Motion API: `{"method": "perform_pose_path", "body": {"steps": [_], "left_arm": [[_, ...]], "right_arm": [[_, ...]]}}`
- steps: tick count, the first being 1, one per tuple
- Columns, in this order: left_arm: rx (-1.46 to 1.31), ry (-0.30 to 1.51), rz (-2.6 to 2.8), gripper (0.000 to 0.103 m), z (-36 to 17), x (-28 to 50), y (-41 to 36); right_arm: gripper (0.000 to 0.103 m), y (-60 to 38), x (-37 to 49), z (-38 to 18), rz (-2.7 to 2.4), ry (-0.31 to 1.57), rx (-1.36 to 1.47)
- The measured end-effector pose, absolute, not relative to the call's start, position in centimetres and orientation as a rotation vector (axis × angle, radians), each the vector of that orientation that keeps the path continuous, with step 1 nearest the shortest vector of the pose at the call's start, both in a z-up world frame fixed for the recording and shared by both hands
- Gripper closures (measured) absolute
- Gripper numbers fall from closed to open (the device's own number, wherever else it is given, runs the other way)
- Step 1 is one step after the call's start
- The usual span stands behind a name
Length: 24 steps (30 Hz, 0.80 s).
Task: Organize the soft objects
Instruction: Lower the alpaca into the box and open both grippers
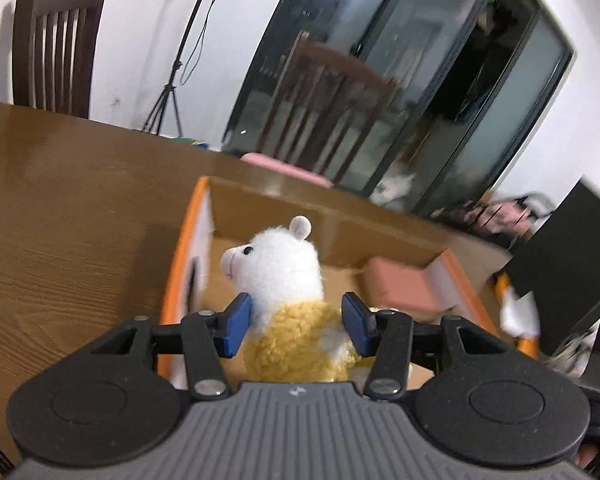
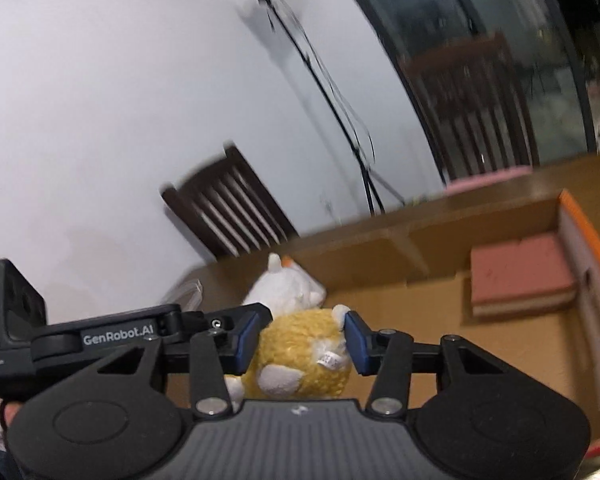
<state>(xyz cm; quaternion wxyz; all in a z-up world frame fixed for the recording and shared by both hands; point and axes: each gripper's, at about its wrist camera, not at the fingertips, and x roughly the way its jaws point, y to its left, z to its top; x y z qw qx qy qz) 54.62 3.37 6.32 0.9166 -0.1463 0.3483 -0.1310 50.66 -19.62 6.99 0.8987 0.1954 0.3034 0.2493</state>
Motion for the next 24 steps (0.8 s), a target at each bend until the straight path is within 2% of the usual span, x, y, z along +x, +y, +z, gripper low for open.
{"method": "perform_pose_path", "body": {"steps": [4, 8, 12, 15, 21, 24], "left_arm": [[-0.181, 0.731, -0.220, 0.054, 5.3, 54.6, 3.7], [-0.140, 0.715, -0.211, 0.053, 4.9, 54.3, 3.8], [-0.146, 0.729, -0.231, 0.047, 5.5, 54.2, 4.0], [-0.114, 0.700, -0.227, 0.047, 7.3, 53.0, 3.9], [-0.067, 0.597, -0.245, 0.037, 13.0, 47.2, 4.4], [-0.033, 0.537, -0.242, 0.031, 15.4, 42.9, 4.9]], "right_arm": [[0.060, -17.7, 51.7, 4.4, 0.540, 0.737, 0.390], [0.061, -16.8, 51.8, 3.7, 0.540, 0.764, 0.365], [0.059, -16.5, 51.2, 4.9, 0.526, 0.750, 0.336], [0.058, -16.8, 49.9, 7.1, 0.524, 0.707, 0.304], [0.046, -19.1, 44.2, 13.6, 0.481, 0.556, 0.136], [0.035, -21.2, 40.3, 16.6, 0.430, 0.466, 0.055]]}}
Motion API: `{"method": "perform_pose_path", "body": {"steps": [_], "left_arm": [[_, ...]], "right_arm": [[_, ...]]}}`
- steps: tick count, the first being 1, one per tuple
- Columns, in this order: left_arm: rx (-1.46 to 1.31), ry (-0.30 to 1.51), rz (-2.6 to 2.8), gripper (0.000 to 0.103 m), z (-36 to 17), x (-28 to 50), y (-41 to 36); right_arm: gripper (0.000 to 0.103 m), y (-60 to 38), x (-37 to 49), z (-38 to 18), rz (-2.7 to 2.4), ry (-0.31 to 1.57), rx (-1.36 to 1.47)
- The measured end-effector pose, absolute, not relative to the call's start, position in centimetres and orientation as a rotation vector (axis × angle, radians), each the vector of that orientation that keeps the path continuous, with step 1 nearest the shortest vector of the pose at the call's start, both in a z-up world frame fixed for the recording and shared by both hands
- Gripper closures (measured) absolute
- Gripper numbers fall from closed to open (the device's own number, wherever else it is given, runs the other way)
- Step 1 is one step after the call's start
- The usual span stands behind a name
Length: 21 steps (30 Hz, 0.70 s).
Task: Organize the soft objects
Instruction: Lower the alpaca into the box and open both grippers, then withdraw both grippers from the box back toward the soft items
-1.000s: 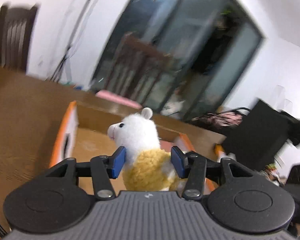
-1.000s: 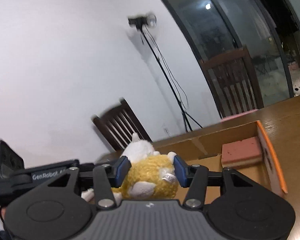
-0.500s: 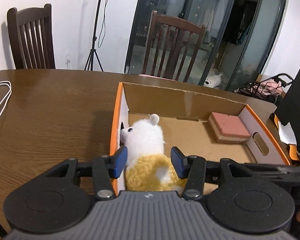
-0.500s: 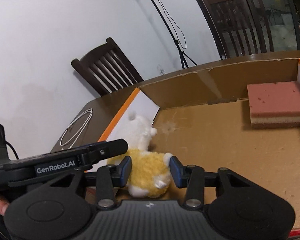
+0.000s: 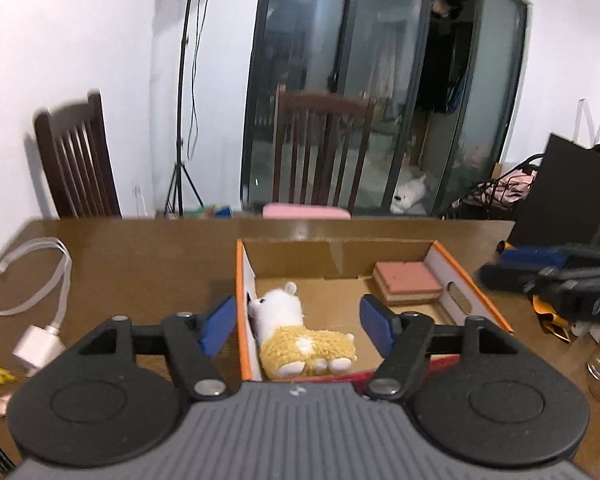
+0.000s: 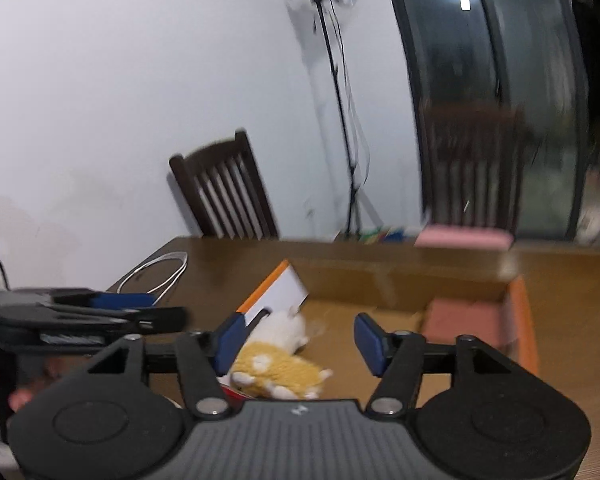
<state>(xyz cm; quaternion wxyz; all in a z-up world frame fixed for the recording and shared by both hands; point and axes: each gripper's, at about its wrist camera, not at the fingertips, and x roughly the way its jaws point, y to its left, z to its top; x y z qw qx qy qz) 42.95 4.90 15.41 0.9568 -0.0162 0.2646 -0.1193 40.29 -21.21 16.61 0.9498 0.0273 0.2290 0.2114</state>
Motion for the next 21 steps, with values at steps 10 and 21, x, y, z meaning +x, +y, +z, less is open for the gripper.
{"method": "perform_pose_path", "body": {"steps": [10, 21], "left_arm": [[-0.008, 0.429, -0.241, 0.021, 19.0, 32.9, 5.4], [0.058, 0.356, -0.193, 0.013, 12.4, 20.2, 3.7]], "right_arm": [[0.021, -26.0, 30.3, 20.9, 0.293, 0.307, -0.011], [0.014, -26.5, 20.0, 15.4, 0.299, 0.224, -0.019]]}}
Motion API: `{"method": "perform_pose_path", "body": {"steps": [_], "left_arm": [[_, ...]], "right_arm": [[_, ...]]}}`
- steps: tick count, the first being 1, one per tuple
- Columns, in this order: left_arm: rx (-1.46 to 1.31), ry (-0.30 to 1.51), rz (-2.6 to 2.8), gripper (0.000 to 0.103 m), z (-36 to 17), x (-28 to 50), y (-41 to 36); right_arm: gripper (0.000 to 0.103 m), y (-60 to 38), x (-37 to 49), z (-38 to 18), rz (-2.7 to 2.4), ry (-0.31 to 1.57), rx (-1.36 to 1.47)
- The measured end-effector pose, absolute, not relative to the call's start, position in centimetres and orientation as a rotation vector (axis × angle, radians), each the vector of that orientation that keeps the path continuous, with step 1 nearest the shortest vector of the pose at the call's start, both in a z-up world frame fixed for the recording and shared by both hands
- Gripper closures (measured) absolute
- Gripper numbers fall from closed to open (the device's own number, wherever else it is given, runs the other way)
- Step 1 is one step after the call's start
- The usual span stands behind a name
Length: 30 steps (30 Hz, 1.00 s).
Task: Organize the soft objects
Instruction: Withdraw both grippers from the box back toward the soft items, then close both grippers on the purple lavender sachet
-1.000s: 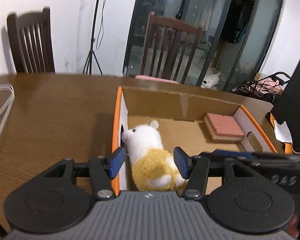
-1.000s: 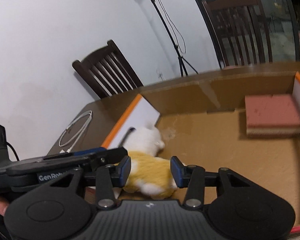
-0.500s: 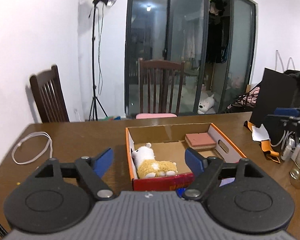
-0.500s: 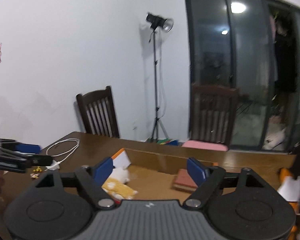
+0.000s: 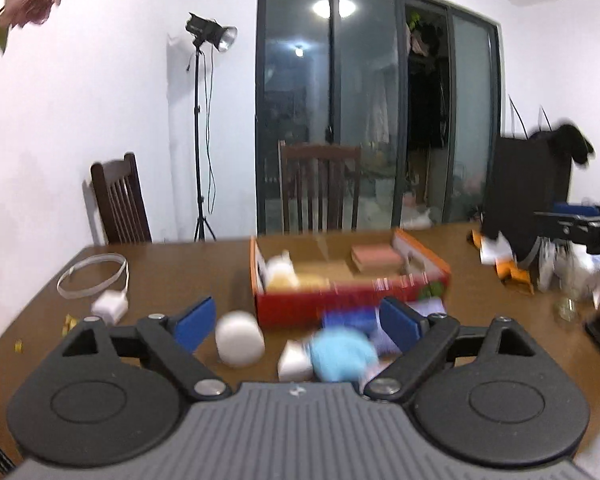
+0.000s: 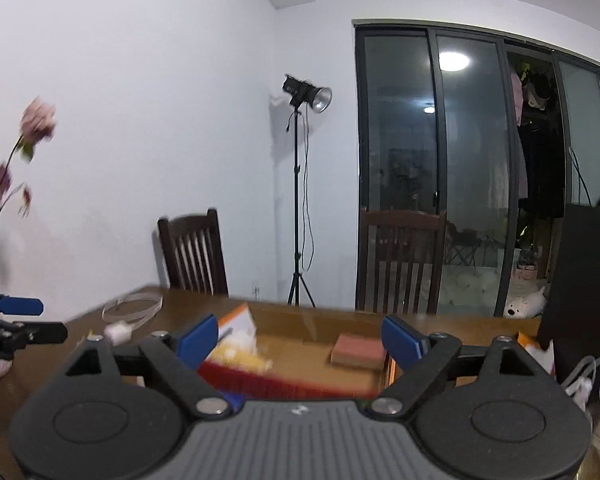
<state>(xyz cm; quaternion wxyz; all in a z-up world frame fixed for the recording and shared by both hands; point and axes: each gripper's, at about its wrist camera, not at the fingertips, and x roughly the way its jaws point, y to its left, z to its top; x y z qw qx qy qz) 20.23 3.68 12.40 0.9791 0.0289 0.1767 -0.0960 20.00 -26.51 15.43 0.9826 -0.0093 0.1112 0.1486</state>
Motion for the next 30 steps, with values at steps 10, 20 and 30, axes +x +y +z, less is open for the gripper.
{"method": "perform_pose_path", "body": {"steps": [10, 20, 30], "left_arm": [[0.017, 0.385, -0.198, 0.007, 4.8, 10.9, 2.7], [0.001, 0.446, -0.239, 0.007, 3.1, 12.5, 2.0], [-0.062, 0.551, -0.349, 0.058, 4.8, 25.6, -4.7]], "right_arm": [[0.004, -24.0, 8.8, 4.5, 0.305, 0.273, -0.094], [0.003, -23.9, 7.1, 0.8, 0.313, 0.335, -0.018], [0.018, -28.8, 18.1, 1.3, 0.267, 0.456, 0.241]]}}
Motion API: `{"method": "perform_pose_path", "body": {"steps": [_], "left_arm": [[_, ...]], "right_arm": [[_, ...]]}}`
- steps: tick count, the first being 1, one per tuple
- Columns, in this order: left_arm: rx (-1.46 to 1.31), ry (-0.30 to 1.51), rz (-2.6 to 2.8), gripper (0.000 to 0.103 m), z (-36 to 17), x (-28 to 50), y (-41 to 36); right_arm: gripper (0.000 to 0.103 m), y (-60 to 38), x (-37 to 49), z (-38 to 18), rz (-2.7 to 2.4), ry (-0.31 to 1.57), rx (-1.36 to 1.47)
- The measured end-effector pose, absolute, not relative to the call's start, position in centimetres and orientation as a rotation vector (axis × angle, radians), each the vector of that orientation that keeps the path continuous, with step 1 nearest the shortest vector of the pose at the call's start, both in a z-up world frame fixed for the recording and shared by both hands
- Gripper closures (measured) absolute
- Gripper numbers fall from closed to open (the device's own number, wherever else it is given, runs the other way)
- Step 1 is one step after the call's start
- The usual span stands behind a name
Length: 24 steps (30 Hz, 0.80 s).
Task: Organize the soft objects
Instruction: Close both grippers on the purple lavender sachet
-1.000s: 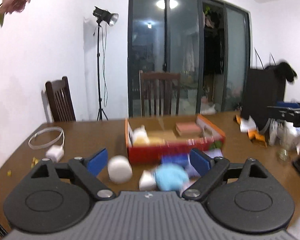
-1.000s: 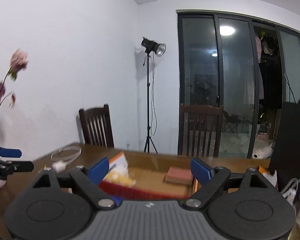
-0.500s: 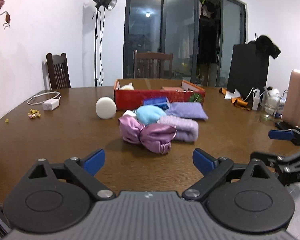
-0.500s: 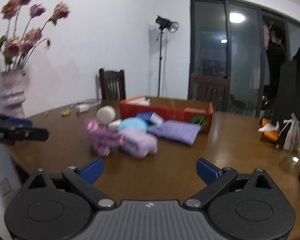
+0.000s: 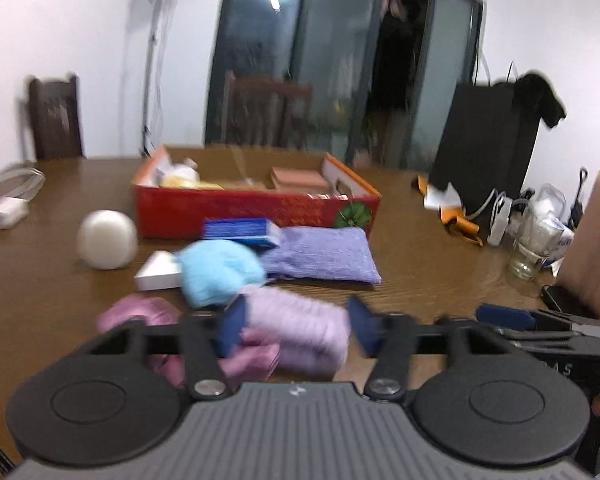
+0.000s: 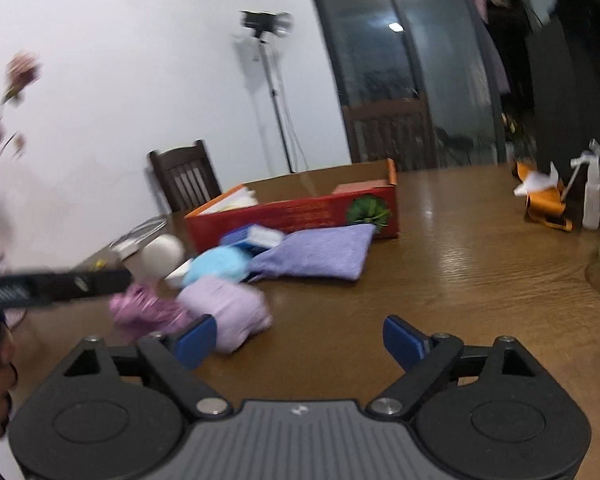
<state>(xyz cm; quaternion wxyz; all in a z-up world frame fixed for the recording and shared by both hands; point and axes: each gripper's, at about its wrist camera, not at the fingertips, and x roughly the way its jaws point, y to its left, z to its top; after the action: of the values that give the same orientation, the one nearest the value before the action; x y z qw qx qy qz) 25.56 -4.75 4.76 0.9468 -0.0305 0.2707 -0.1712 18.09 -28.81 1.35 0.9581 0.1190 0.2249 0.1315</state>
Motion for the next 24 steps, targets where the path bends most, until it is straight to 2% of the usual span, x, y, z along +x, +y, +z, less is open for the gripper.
{"method": "perform_pose_path", "body": {"steps": [2, 9, 15, 16, 18, 19, 20, 24], "left_arm": [[-0.064, 0.569, -0.363, 0.058, 4.7, 28.8, -6.2], [0.004, 0.693, -0.313, 0.055, 2.5, 37.8, -9.2], [-0.062, 0.763, -0.350, 0.056, 0.6, 40.2, -8.5], [-0.064, 0.762, -0.351, 0.056, 0.5, 40.2, -8.6], [-0.047, 0.749, -0.346, 0.056, 0.3, 40.1, -9.0], [-0.034, 0.747, -0.344, 0.056, 0.1, 40.1, -9.2], [-0.025, 0.744, -0.339, 0.056, 0.0, 40.0, -9.5], [-0.049, 0.718, -0.352, 0.055, 1.2, 37.8, -9.1]], "right_arm": [[0.025, -29.9, 21.3, 1.5, 0.274, 0.472, 0.282], [0.032, -30.3, 32.5, 0.7, 0.330, 0.562, 0.338], [0.041, -30.4, 37.0, -1.2, 0.370, 0.630, 0.465], [0.045, -30.5, 37.2, -1.5, 0.389, 0.639, 0.497], [0.064, -30.2, 37.2, -1.7, 0.411, 0.648, 0.505], [0.092, -30.1, 37.2, -1.7, 0.412, 0.653, 0.495], [0.099, -30.1, 37.2, -1.9, 0.420, 0.665, 0.496], [0.100, -30.7, 35.5, -1.1, 0.431, 0.649, 0.486]]}}
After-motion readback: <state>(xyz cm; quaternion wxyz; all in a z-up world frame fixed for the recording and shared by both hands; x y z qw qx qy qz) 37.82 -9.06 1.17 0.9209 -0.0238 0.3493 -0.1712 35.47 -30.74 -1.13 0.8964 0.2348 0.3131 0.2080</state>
